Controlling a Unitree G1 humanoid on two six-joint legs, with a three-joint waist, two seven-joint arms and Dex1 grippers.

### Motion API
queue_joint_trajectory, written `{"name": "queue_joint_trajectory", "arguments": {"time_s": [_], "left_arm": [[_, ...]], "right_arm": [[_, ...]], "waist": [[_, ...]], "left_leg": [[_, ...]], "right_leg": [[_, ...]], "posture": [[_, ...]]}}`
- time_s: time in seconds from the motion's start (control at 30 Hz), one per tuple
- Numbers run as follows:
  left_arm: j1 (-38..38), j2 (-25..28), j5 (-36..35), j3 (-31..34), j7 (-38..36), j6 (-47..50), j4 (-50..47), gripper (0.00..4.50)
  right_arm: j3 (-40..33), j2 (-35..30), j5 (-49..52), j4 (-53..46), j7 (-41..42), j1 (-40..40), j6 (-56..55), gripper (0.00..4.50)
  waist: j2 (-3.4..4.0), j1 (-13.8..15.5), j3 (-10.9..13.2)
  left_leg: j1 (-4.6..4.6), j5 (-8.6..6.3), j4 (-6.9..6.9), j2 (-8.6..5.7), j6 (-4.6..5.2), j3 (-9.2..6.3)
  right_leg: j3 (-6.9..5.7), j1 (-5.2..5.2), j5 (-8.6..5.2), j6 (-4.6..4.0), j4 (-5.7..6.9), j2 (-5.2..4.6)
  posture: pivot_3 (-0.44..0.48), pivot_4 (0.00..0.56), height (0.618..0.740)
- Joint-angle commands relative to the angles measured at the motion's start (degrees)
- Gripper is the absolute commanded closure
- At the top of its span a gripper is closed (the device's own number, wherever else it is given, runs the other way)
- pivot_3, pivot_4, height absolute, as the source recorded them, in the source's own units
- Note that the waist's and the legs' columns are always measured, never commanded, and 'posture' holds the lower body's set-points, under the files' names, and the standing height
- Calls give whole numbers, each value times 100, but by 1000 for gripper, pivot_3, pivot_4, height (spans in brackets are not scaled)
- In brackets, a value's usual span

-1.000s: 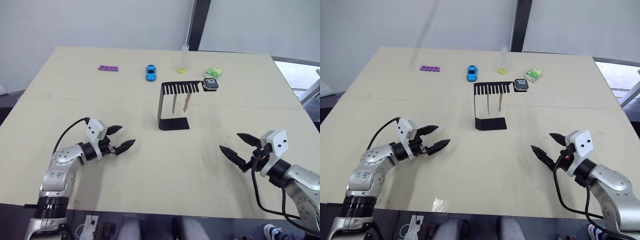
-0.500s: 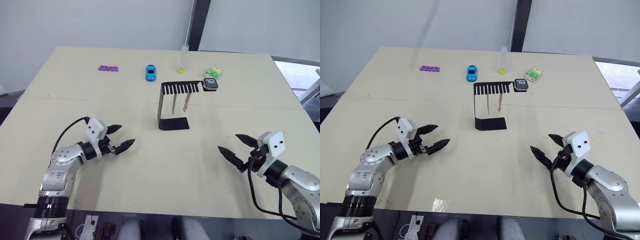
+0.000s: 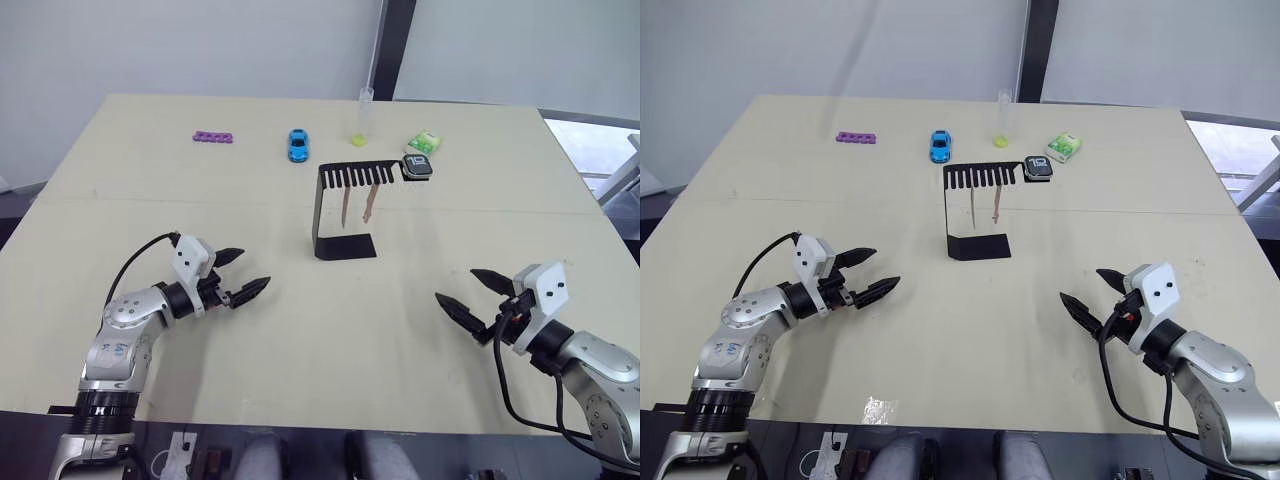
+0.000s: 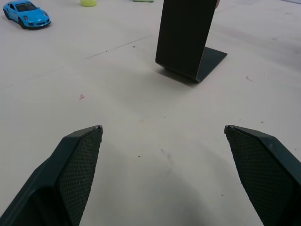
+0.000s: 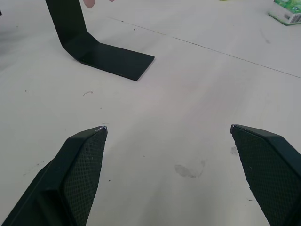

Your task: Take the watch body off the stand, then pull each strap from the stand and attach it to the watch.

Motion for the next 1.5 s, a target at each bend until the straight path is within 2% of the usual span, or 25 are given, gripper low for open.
{"name": "queue_joint_trajectory", "arguments": {"time_s": [0.03, 0.2, 0.3, 0.4, 0.47, 0.63, 0.77, 0.9, 1.0, 1.23, 1.4, 1.5], "left_arm": [[-105, 4, 2, 25, -1, -101, -42, 0], [12, 252, -437, 102, -391, 325, -655, 0], [-161, 525, -1342, 236, -775, 1120, -1511, 0], [-683, 573, -2133, 320, -754, 1723, -2019, 0], [-1053, 537, -2329, 327, -655, 1876, -2105, 0], [-1836, 434, -2405, 328, -452, 1905, -1869, 0], [-2247, 439, -2013, 99, -640, 1581, -1425, 0], [-2471, 372, -1829, 3, -749, 1380, -1049, 0], [-2587, 292, -1675, -122, -802, 1202, -928, 0], [-2722, 95, -1502, -295, -864, 996, -784, 0], [-2805, 40, -1423, -322, -901, 908, -685, 0], [-2808, 18, -1395, -314, -906, 869, -660, 0]], "right_arm": [[-16, 40, -10, -197, -90, 9, -114, 29], [-82, 86, -97, -634, -375, 63, 23, 29], [-174, 41, 210, -1335, -552, 50, 426, 29], [-329, 132, 792, -1893, -1068, -427, 993, 29], [-364, 195, 1188, -2143, -1536, -913, 1389, 29], [-370, 441, 2134, -2390, -2877, -2054, 2263, 29], [-223, 622, 2729, -2267, -3973, -3002, 2942, 29], [-30, 836, 2805, -2028, -5156, -3777, 3738, 29], [125, 1177, 2877, -1826, -5742, -4176, 4132, 29], [539, 1772, 2322, -1372, -6318, -4788, 4365, 29], [660, 1889, 1936, -1258, -6309, -4908, 4352, 29], [662, 1999, 1764, -1193, -6240, -4941, 4329, 29]], "waist": [[0, -1, 0], [0, -6, 0], [0, -10, 0], [0, -5, 0], [0, -10, 0], [1, -18, 0], [1, -22, 0], [2, -38, 1], [2, -41, 1], [2, -65, 1], [2, -134, 0], [2, -166, 0]], "left_leg": [[0, 0, 0, 0, 0, -1], [-3, 0, 0, 1, 0, -3], [-7, 1, -1, 2, -1, -9], [-8, 2, 3, 2, -3, -23], [0, 1, 9, 0, -3, -35], [-1, 5, 2, 0, -10, -55], [-11, 4, 12, -3, -8, -57], [-10, 5, 11, -2, -8, -59], [-20, 5, 10, -2, -8, -61], [-44, 9, 14, -3, -7, -59], [-103, 21, 26, -4, -9, -60], [-106, 22, 26, -5, -8, -60]], "right_leg": [[0, 0, 0, 0, 0, 0], [-2, 0, 0, 0, 6, 0], [-5, 0, 0, 0, 14, 0], [-15, 8, 0, 0, 12, -1], [-27, 26, 0, 0, 2, -2], [-46, 32, 0, 0, -1, 4], [-46, 29, 0, 0, 0, -2], [-48, 27, 0, 0, 3, -1], [-49, 18, 0, -1, 2, -3], [-47, -10, 0, -1, 12, -5], [-48, -69, 1, -1, 33, -5], [-48, -72, 1, -1, 40, -5]], "posture": [[0, 150, 740], [0, 150, 740], [0, 150, 740], [0, 150, 740], [0, 150, 740], [0, 150, 740], [0, 150, 740], [0, 150, 740], [0, 150, 740], [0, 150, 740], [0, 150, 740], [0, 150, 740]]}}
